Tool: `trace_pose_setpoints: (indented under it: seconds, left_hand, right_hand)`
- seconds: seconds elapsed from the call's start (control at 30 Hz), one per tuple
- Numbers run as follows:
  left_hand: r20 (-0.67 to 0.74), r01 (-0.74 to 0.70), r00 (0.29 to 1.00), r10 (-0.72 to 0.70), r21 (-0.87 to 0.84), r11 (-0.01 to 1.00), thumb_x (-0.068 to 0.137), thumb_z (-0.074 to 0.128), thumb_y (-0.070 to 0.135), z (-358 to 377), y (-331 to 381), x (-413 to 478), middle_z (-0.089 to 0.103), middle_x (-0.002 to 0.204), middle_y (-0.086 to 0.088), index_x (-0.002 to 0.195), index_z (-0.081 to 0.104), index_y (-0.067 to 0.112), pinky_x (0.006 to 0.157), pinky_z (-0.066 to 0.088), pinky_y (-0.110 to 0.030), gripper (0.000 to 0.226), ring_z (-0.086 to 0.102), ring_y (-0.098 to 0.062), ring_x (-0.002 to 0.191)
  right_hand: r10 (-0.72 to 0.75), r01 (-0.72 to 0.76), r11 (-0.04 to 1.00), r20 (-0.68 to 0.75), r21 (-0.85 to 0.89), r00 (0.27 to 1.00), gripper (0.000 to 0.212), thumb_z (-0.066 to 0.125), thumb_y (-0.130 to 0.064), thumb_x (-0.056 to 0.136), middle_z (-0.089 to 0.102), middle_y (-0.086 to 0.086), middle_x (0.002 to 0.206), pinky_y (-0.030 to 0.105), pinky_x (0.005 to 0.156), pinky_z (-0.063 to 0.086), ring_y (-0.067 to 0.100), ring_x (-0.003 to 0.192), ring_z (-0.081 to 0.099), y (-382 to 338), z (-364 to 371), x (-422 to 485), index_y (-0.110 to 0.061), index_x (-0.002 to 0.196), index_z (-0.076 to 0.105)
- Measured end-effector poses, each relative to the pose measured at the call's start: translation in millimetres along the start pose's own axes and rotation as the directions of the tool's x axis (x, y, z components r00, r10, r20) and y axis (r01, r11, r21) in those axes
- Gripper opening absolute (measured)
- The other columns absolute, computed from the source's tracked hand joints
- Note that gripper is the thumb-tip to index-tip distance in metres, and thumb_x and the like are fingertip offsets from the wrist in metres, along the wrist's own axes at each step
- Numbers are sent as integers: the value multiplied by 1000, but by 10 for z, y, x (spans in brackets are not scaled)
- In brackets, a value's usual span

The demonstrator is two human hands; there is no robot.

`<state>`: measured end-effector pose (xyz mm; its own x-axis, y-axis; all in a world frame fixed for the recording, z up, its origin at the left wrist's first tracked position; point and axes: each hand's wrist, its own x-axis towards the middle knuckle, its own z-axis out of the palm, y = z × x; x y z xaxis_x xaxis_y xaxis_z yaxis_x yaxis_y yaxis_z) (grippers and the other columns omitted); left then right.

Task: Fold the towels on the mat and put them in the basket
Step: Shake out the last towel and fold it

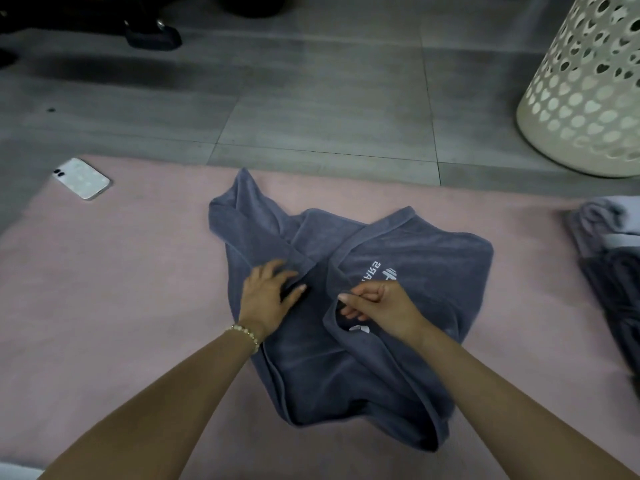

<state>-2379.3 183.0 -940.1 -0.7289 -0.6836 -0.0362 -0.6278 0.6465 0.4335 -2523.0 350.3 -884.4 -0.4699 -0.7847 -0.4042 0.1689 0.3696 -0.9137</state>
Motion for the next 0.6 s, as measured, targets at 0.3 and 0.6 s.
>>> trace_pose_setpoints:
  seconds: [0.3, 0.6]
  left_hand:
    - [105, 257, 963, -247, -106, 960, 87, 63, 36, 137, 35, 232, 66, 98, -5, 95, 64, 13, 81, 44, -29, 24, 59, -23, 97]
    - [288, 248, 957, -31, -760, 601, 99, 43, 29, -353, 451, -72, 51, 77, -2, 86, 52, 10, 75, 42, -24, 24, 46, -8, 74]
  right_hand:
    - [-41, 40, 999, -60, -15, 997, 15, 73, -14, 81, 64, -8, 59, 11, 59, 45, -2, 56, 56, 85, -4, 72, -16, 66, 69]
    - [-285, 282, 955, -20, -88, 958, 10, 70, -10, 82, 69, -12, 72, 9, 70, 45, -4, 69, 60, -399, -57, 11, -17, 75, 71]
